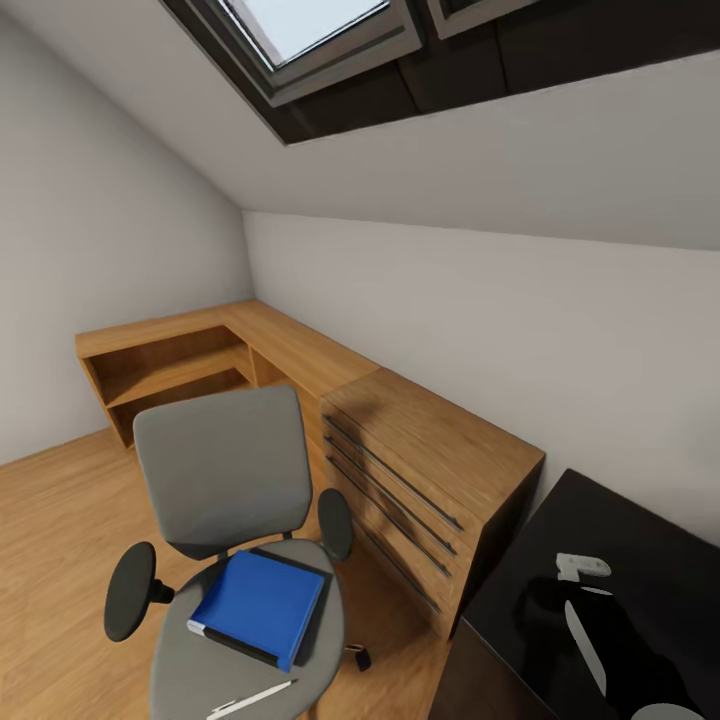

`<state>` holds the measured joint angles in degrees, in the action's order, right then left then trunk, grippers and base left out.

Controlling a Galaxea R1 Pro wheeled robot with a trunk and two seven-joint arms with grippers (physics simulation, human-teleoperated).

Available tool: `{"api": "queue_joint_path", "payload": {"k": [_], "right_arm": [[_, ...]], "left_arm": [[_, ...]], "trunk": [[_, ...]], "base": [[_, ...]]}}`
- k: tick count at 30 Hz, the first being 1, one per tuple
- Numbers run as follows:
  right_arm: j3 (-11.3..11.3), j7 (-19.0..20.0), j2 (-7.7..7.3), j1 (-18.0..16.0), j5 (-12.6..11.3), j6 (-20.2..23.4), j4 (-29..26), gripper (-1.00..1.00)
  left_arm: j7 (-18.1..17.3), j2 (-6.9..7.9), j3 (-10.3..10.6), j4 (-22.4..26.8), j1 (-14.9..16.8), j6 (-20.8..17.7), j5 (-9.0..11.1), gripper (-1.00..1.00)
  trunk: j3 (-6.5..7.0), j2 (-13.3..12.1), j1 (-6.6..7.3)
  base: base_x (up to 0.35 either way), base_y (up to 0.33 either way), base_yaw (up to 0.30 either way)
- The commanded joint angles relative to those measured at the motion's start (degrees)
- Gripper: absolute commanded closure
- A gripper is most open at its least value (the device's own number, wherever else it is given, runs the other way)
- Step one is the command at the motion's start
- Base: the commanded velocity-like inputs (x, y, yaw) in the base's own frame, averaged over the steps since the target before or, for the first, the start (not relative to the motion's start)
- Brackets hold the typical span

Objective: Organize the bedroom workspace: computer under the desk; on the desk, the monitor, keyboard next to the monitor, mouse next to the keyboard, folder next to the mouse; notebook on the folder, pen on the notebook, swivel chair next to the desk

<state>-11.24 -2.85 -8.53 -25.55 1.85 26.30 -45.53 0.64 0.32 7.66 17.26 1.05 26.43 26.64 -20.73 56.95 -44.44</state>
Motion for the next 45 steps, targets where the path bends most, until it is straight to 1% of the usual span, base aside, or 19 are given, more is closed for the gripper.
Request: {"api": "queue_joint_path", "payload": {"k": [1,7,42,43,45], "right_arm": [[-0.01,-0.05,0.01,-0.03,0.18,0.33,-0.09,-1.0],[-0.01,-0.05,0.01,-0.03,0.19,0.33,-0.09,-1.0],[-0.01,-0.05,0.01,-0.03,0.24,0.38,-0.07,-1.0],[-0.01,-0.05,0.01,-0.03,0.25,0.36,-0.06,1.0],[-0.01,-0.05,0.01,-0.03,0.25,0.38,-0.05,1.0]], "left_arm": [[0.07,0.03,0.43,-0.03,0.05,0.28,0.52,-1.0],[0.07,0.03,0.43,-0.03,0.03,0.41,0.52,-1.0],[0.07,0.03,0.43,-0.03,0.07,0.42,0.52,-1.0],[0.07,0.03,0.43,-0.03,0.08,0.41,0.52,-1.0],[0.07,0.03,0.43,-0.03,0.08,0.4,0.52,-1.0]], "trunk": [[-0.25,0.46,-0.23],[-1.33,2.87,-1.55],[-1.33,2.87,-1.55],[-1.33,2.87,-1.55],[-1.33,2.87,-1.55]], "base": [[0.0,0.0,0.0],[0.0,0.0,0.0],[0.0,0.0,0.0],[0.0,0.0,0.0],[0.0,0.0,0.0]]}}
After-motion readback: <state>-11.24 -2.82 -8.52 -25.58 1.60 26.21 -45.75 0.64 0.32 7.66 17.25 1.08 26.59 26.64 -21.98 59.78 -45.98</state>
